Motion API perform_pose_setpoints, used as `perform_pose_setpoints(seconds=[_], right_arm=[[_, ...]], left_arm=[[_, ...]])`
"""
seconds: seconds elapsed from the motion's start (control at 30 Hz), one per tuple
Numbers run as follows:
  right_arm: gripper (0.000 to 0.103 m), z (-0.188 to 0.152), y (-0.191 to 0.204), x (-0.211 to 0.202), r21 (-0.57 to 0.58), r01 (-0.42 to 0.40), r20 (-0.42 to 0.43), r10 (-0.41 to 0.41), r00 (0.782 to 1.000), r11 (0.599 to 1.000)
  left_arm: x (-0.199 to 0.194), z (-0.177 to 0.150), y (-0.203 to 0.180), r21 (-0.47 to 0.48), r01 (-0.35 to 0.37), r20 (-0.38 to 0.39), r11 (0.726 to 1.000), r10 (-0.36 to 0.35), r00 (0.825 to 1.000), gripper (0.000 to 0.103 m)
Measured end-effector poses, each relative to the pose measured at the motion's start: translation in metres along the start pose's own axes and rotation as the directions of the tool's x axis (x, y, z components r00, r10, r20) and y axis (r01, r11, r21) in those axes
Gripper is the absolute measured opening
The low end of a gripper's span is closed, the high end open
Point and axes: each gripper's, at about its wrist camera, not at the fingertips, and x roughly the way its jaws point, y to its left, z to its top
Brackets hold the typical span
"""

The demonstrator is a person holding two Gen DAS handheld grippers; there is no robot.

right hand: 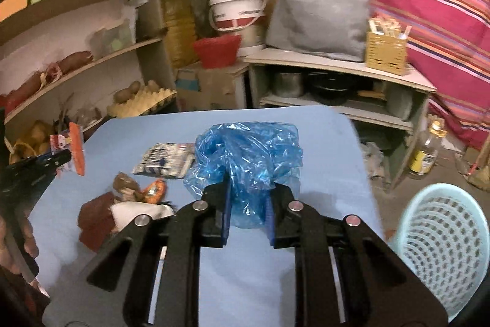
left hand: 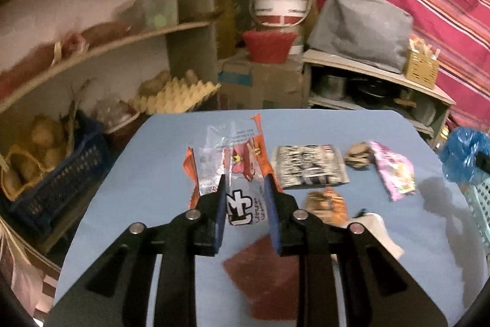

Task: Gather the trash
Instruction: 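Carry the snack packet and blue bag over the light-blue basket with both grippers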

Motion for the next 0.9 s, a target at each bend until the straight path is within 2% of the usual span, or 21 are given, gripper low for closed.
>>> perform_pose_setpoints(seconds=[0.27, 0.5, 0.73, 0.9], right_arm=[[0.018, -0.016, -0.079, -0.047, 0.071, 0.102, 0.003, -0.103, 0.995, 0.992], [0.018, -0.039, -0.135, -0.08, 0.089, 0.189, -0.018, -0.188, 0.982, 0.978], [0.018, -0.061, -0.189, -0.108, 0.151, 0.249, -0.038, -0.246, 0.969, 0.957], [0.018, -0.061, -0.217, -0.117, 0.174, 0.271, -0.05, -0.266, 0.963, 0.947]], left_arm=[[-0.023, -0.001, -0.083, 0.06, 0.11, 0.005, 0.992, -0.111, 0.994, 0.024], [-0.034, -0.001, -0.162, 0.096, 0.213, -0.006, 0.972, -0.214, 0.977, 0.024], [-0.037, -0.005, -0.229, 0.135, 0.271, -0.024, 0.953, -0.271, 0.962, 0.024], [-0.04, -0.008, -0.266, 0.141, 0.297, -0.033, 0.944, -0.296, 0.955, 0.024]])
